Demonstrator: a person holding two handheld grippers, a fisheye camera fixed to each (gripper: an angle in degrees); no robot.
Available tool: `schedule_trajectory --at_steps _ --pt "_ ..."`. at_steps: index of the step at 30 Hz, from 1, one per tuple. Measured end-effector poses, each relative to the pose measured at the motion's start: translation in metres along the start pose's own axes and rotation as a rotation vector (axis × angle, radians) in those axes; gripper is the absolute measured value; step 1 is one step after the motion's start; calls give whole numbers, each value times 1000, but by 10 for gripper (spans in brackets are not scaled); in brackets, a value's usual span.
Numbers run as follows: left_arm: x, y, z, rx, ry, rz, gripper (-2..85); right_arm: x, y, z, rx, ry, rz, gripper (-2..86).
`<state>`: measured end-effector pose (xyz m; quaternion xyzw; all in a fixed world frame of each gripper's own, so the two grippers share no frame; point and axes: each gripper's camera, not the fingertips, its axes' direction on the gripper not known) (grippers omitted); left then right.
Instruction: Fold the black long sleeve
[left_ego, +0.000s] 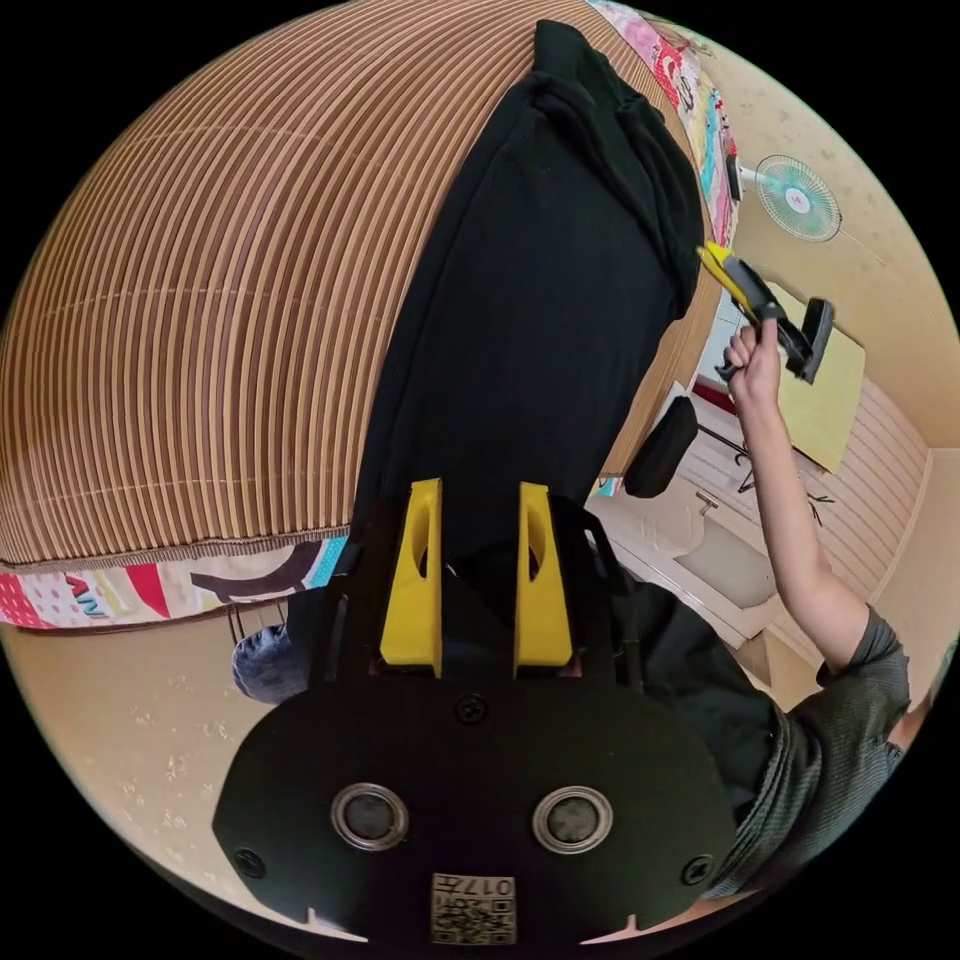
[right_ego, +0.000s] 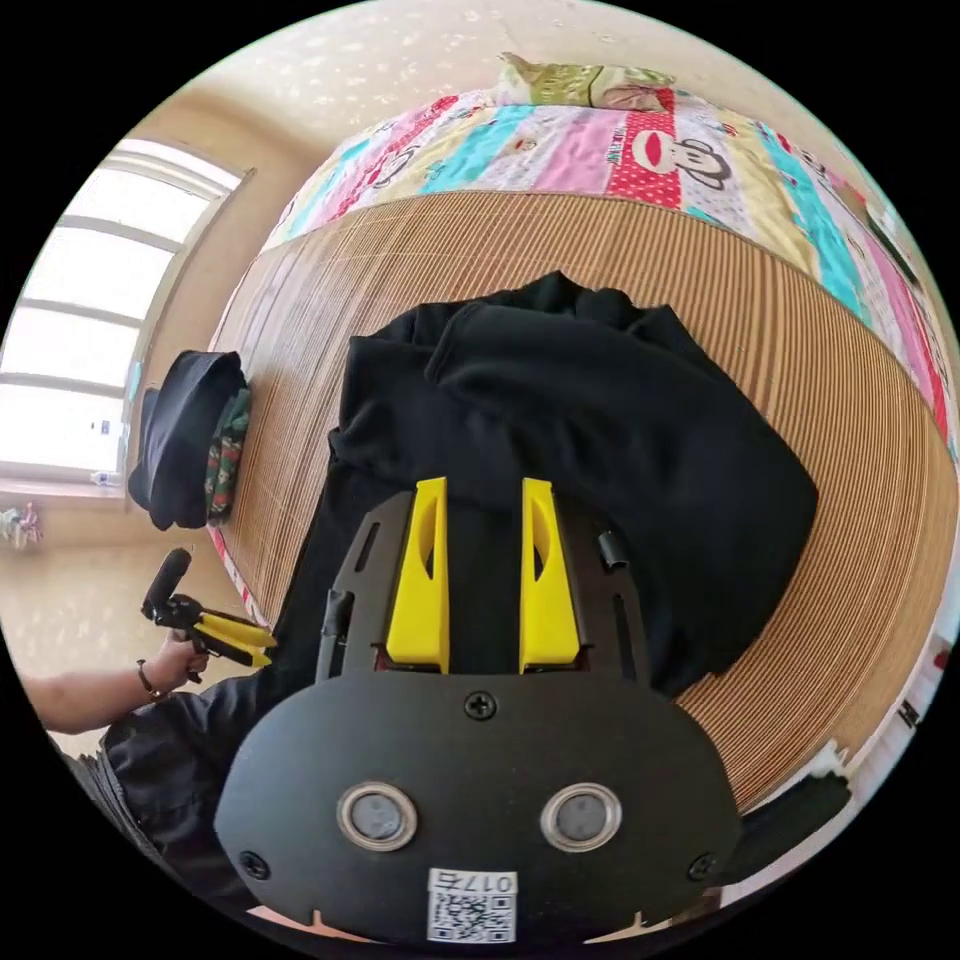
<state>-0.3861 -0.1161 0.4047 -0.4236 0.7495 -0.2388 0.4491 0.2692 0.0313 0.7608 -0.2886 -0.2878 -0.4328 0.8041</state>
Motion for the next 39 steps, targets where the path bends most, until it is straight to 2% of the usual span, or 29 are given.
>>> schedule_trajectory --at_steps 2,6,9,11,13,15,18,20,22,26,31,34,39 --pt "-3 8 4 -10 12 4 112 -5 -39 19 -24 58 -13 116" --pt "-14 34 7 26 104 -4 112 -8 -95 59 -77 34 -8 111" --pt "-29 46 10 30 169 -38 112 -14 -114 98 -199 191 -21 87" --pt "-37 49 9 30 201 -53 111 -17 -119 99 -198 223 -37 68" --pt "-43 52 -2 73 166 -60 102 -8 -122 87 -170 181 31 44" --pt "-45 51 -10 90 145 -48 91 5 -111 44 6 1 117 31" --pt "-52 46 -12 75 140 -51 87 2 -82 -9 227 -252 92 29" --pt "-55 45 -11 67 125 -59 87 -3 -64 -22 315 -321 91 32" --pt "-58 44 -8 45 95 -66 87 -7 -60 -11 287 -346 85 39" --pt "-59 41 -1 -22 27 -72 94 4 -66 44 9 -398 87 95" --pt "-58 41 8 -114 -139 -67 115 33 -8 -13 46 -286 105 113" --pt "-63 39 17 -196 -203 -62 109 65 64 -52 24 -203 181 109" --pt "-64 34 16 -281 -217 -25 102 122 228 -86 -199 -106 430 101"
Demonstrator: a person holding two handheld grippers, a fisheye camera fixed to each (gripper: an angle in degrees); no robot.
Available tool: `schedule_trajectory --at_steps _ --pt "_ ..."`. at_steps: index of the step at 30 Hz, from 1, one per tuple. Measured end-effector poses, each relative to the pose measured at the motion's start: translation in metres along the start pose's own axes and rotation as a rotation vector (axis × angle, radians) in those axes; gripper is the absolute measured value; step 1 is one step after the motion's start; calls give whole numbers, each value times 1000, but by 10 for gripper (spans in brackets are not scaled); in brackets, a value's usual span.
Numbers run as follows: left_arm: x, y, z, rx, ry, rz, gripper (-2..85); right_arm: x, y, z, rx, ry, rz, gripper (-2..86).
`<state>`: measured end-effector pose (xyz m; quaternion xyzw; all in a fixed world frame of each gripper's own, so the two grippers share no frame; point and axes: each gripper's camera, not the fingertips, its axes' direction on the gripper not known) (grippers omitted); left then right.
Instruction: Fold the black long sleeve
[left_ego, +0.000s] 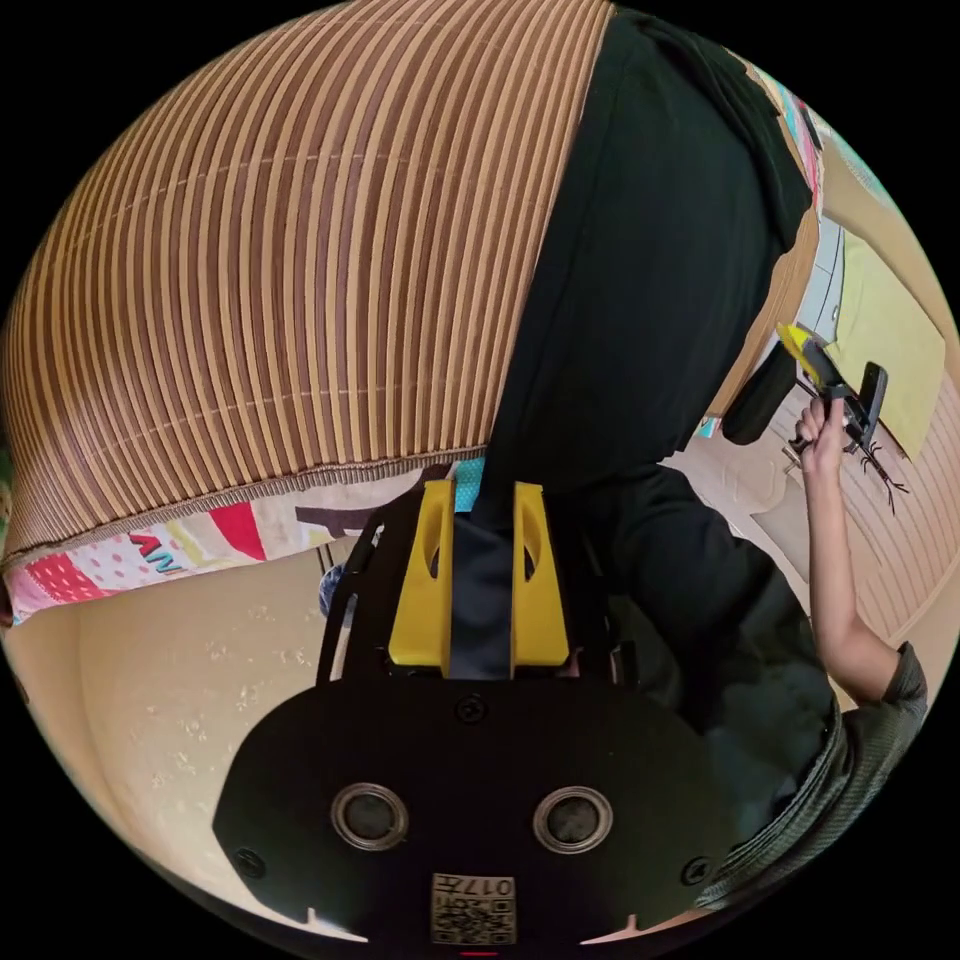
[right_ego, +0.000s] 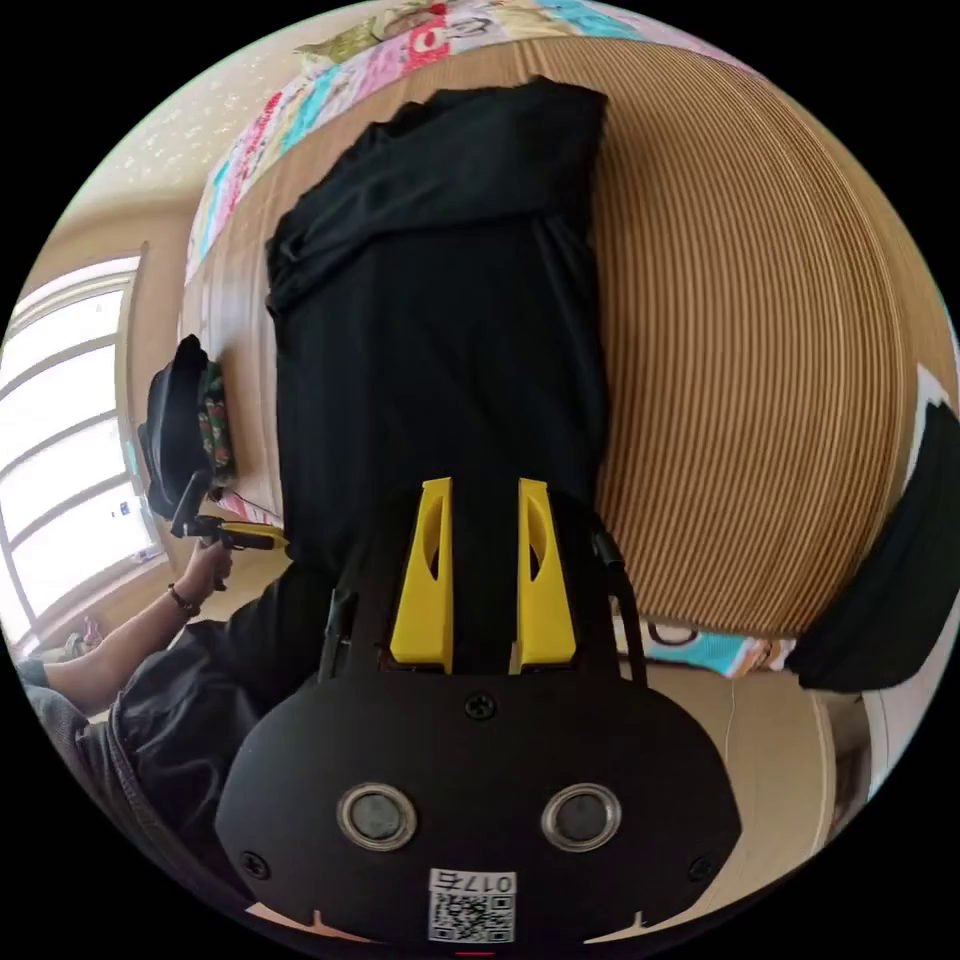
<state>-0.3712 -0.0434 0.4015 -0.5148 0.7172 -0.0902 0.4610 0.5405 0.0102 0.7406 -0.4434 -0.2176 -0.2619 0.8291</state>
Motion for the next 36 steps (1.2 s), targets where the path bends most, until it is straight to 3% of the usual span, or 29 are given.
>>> schedule_trajectory --at_steps 6,11,13,17,19,22,25,27,29,32,36 --pt "6 0 2 -102 -72 57 110 83 111 5 -194 -57 232 114" --pt "-18 1 -7 -109 -7 -47 88 122 132 -1 -270 -152 269 139" --pt "-33 1 -9 -190 131 -56 46 134 133 -7 -292 -182 268 143" --pt "-40 13 -25 -251 323 42 42 155 135 -20 -290 -253 331 135" --pt "-48 25 -34 -285 663 96 42 157 138 -21 -276 -329 352 117" --pt "-54 46 -51 -277 954 177 42 165 150 -20 -357 -358 464 54" --pt "-58 71 -84 -213 951 291 41 176 173 -64 -132 -688 382 38" --pt "-59 89 -102 -159 1030 369 41 191 204 -105 139 -1207 218 31" --pt "-61 107 -115 -113 1159 439 41 201 233 -144 360 -1427 152 27" --pt "-57 139 -136 -48 1346 604 41 185 274 -219 664 -1579 -60 22" --pt "-34 168 -179 124 1470 900 43 137 282 -278 788 -1709 -288 18"
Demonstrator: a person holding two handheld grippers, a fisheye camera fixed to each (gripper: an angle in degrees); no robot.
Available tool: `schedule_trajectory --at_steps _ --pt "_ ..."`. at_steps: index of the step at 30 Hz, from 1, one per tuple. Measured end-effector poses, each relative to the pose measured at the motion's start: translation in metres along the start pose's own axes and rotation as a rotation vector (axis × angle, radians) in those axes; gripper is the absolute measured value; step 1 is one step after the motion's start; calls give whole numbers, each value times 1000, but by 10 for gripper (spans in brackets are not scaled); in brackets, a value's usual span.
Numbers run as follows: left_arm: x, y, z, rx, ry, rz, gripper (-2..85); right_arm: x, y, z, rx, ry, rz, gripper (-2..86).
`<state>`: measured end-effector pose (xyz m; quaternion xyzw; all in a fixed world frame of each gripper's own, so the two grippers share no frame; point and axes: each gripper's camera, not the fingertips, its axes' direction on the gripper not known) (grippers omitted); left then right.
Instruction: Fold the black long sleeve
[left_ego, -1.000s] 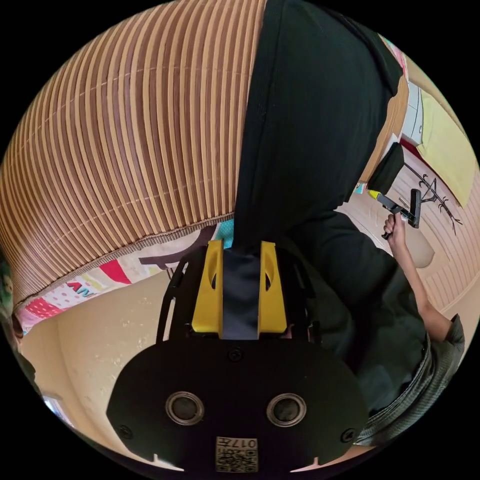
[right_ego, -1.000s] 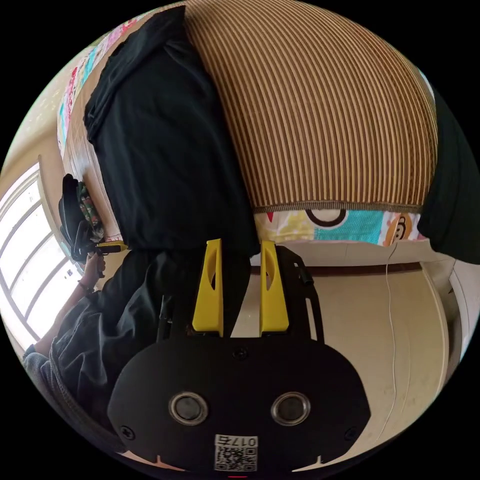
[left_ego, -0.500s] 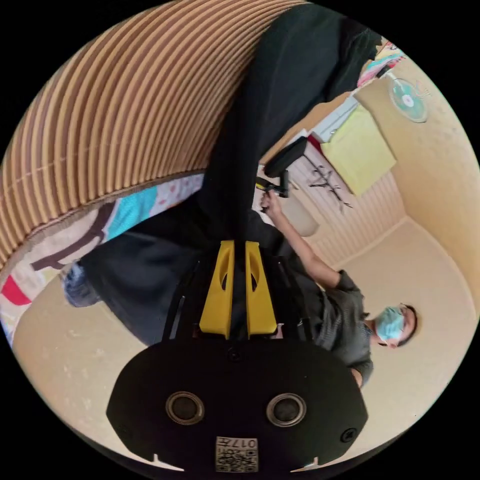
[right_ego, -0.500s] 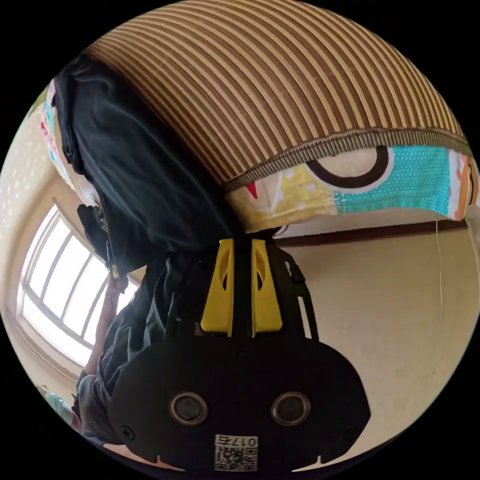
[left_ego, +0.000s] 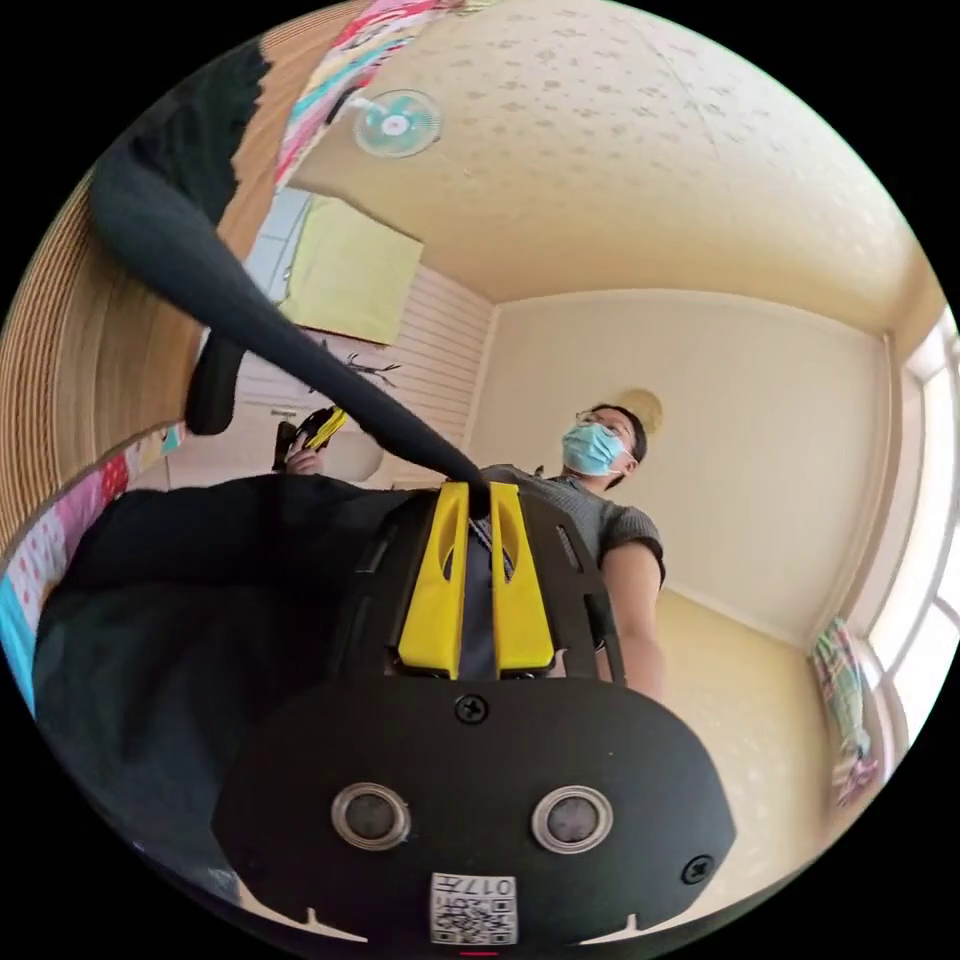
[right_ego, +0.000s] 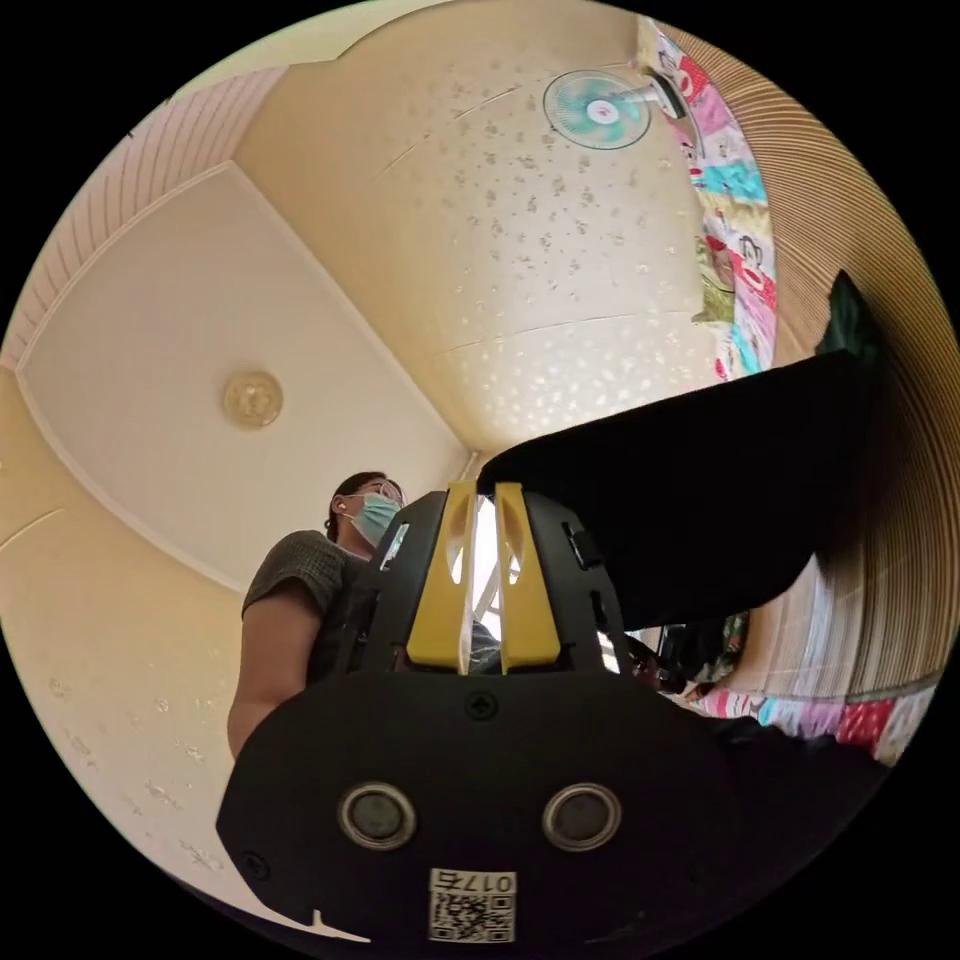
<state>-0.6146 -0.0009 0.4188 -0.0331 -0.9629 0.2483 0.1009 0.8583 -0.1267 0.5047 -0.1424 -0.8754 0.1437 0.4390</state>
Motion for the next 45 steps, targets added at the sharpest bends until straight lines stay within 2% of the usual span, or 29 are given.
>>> schedule_trajectory --at_steps 2,4,6,7,9,10,11,12,13,15,16,18,21,27,30,32,34,37,41,45 --pt "11 -14 -1 33 7 97 44 2 -12 12 13 -19 -20 17" --pt "11 -36 -22 155 -59 144 46 20 -29 8 81 31 43 15" --pt "2 -56 -43 270 -156 107 46 52 -50 -12 257 175 154 10" --pt "-6 -70 -58 353 -205 63 47 59 -54 -19 333 172 153 9" --pt "-16 -88 -79 485 -234 30 46 92 -71 -43 655 42 118 7" --pt "-21 -102 -89 551 -252 21 46 100 -79 -44 684 57 135 7" --pt "-23 -109 -94 585 -263 6 46 114 -101 -41 659 173 206 7" --pt "-28 -120 -102 658 -295 -35 46 123 -128 -31 553 349 245 8" --pt "-33 -129 -107 730 -358 -112 46 127 -141 -24 486 443 260 9" --pt "-37 -137 -112 838 -401 -164 47 149 -179 8 215 836 331 16" --pt "-41 -140 -114 903 -379 -168 47 156 -184 16 152 924 344 18" --pt "-49 -143 -115 971 -336 -168 48 193 -191 39 -38 1227 440 41" --pt "-63 -147 -115 988 -278 -168 49 236 -189 61 -210 1391 436 82" --pt "-82 -138 -109 1003 -173 -136 49 349 -171 103 -599 1586 481 116" --pt "-84 -131 -104 1016 -165 -144 49 388 -163 115 -734 1658 492 66" --pt "-83 -130 -100 1000 -169 -155 49 392 -161 124 -779 1625 449 41" --pt "-79 -133 -89 920 -199 -166 49 381 -160 130 -767 1567 386 33" --pt "-81 -136 -63 782 -306 -256 48 347 -162 122 -623 1441 345 29" --pt "-79 -137 -46 835 -247 -173 47 311 -184 119 -540 1475 223 26" --pt "-80 -184 -51 803 -477 -224 46 323 -230 134 -508 1482 115 29"
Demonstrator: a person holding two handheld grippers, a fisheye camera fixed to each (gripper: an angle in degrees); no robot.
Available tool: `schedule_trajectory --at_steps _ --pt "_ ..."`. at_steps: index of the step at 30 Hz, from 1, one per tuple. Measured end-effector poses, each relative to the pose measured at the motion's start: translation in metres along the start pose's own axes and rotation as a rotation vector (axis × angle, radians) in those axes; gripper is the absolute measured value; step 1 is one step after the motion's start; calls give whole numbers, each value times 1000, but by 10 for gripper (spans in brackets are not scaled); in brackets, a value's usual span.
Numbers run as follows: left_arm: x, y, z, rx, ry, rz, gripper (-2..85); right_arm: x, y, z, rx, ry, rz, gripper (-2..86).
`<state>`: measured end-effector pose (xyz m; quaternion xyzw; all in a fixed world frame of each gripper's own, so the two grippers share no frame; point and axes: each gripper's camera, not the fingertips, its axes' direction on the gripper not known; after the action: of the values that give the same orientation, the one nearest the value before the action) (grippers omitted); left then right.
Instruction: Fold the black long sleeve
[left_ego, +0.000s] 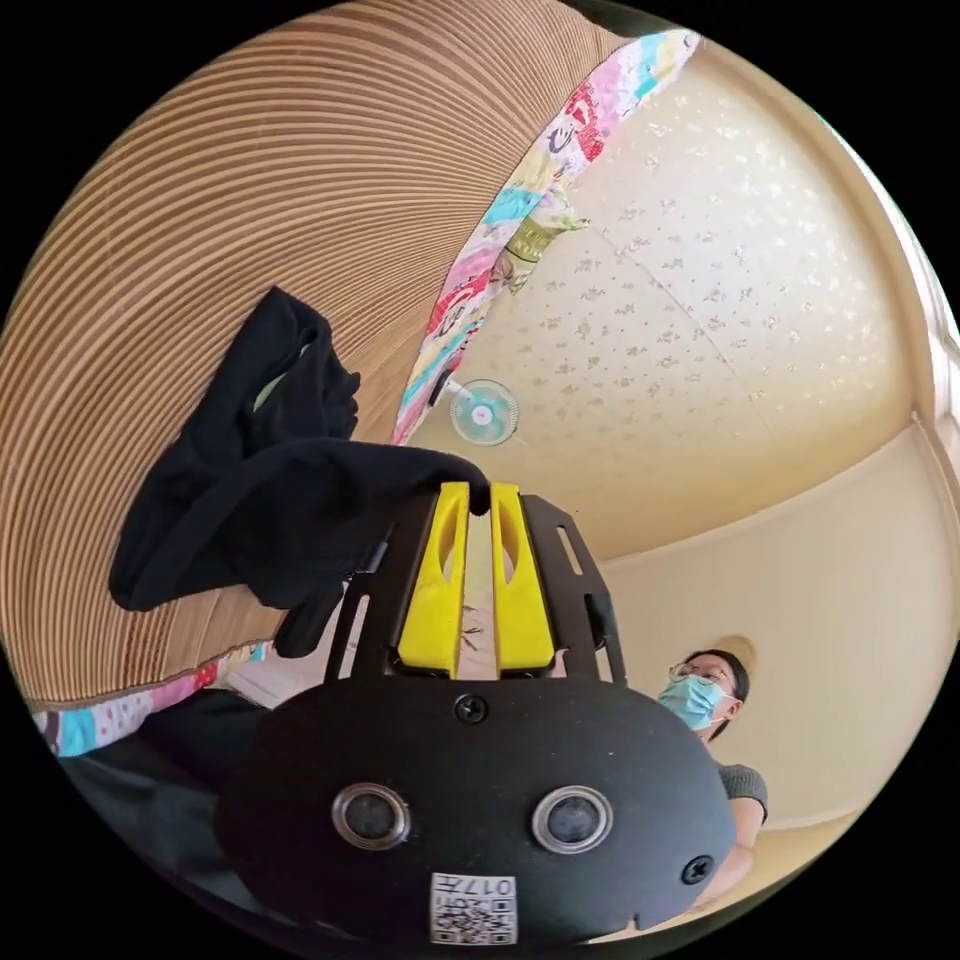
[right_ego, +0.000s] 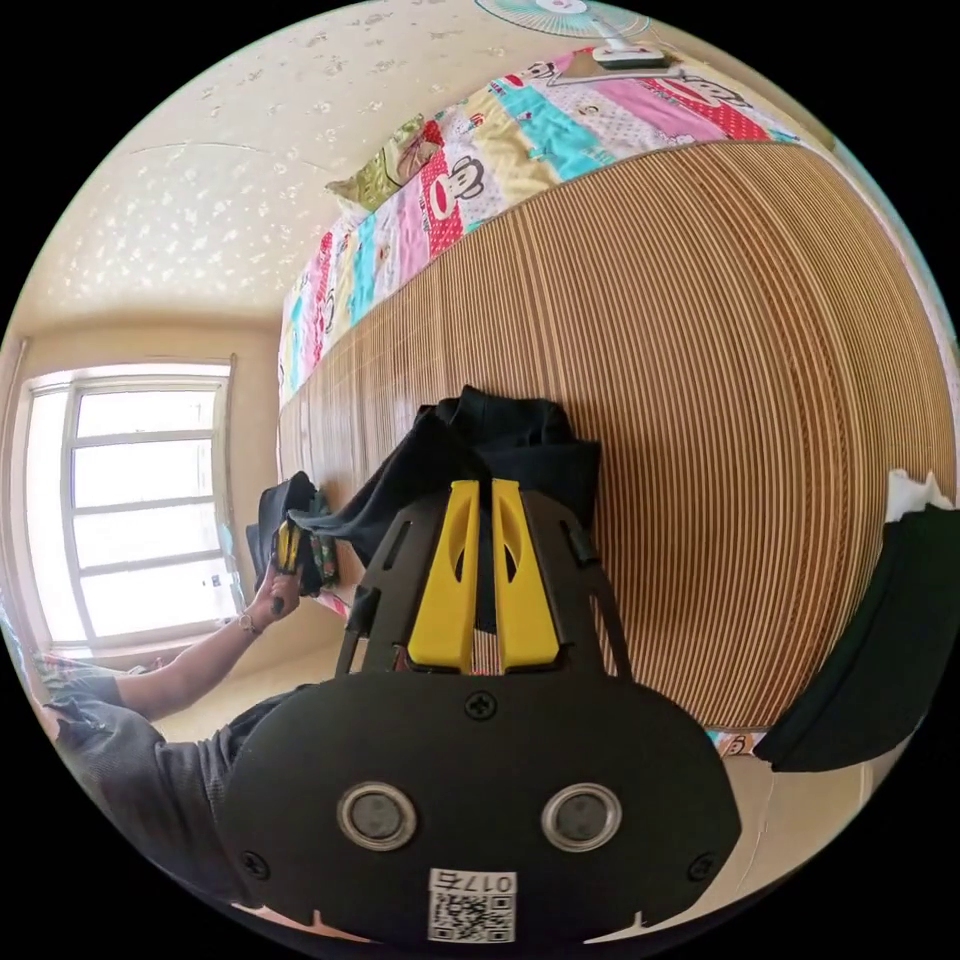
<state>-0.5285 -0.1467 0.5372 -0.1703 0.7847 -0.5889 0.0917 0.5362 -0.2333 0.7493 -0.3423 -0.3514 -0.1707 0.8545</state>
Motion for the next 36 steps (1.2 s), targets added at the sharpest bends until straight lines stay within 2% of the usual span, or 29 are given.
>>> schedule_trajectory --at_steps 3,5,8,10,13,16,19,22,27,29,31,33,36 --pt "6 -42 31 0 -165 15 47 -3 -44 33 -25 109 -10 34" --pt "5 -65 51 4 -212 27 53 1 -67 57 -45 151 8 39" --pt "18 -89 73 -3 -351 107 94 20 -89 84 -52 215 134 65" --pt "24 -88 91 -60 -625 143 142 27 -87 93 -33 257 129 99" --pt "-2 -64 117 -229 -869 175 155 48 -66 118 -103 271 97 119" --pt "-59 -21 130 -386 -947 137 154 80 -18 151 -209 276 77 120" --pt "-113 21 136 -469 -1022 88 141 109 36 197 -382 255 22 120" --pt "-135 50 144 -460 -1064 109 92 127 73 233 -485 258 -1 117" --pt "-141 47 149 -489 -1052 83 50 129 70 271 -538 319 -77 42" --pt "-130 44 151 -540 -1072 127 42 121 62 276 -565 262 -153 29" --pt "-108 42 155 -587 -1125 222 39 115 60 283 -634 248 -244 22" --pt "-101 40 153 -606 -1144 249 38 120 69 297 -759 349 -325 16" --pt "-113 38 142 -600 -1113 202 41 148 74 311 -795 365 -233 12"
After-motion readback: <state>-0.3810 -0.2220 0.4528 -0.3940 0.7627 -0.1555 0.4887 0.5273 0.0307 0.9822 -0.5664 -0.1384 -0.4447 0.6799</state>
